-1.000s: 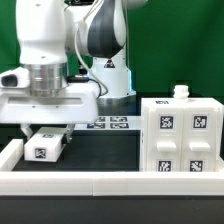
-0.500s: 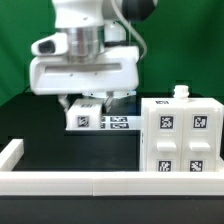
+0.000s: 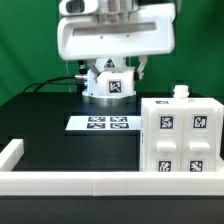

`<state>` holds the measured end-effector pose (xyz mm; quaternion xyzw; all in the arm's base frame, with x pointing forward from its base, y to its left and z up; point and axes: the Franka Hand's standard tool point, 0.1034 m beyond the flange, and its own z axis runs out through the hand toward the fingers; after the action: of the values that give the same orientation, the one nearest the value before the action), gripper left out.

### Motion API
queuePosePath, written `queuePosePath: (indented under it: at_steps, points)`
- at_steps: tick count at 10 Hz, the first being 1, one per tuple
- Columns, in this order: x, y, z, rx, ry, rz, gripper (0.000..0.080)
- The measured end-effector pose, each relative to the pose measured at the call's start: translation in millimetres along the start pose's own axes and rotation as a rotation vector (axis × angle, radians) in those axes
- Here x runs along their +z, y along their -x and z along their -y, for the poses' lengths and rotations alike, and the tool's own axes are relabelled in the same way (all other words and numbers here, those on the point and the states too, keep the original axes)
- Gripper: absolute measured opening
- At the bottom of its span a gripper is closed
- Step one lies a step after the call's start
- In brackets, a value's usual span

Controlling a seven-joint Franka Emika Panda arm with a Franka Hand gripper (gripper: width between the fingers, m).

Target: Assemble cabinet

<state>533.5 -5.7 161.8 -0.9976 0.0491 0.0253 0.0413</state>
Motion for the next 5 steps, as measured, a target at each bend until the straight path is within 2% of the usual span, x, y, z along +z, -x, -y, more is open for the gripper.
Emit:
queuePosePath:
  at_steps: [4, 5]
  points:
    - [3.4, 2.2, 0.0, -0.002, 0.002, 0.002, 0.0561]
    - [-0.5, -1.0, 8.2, -0.013, 0.007, -0.004, 0.0561]
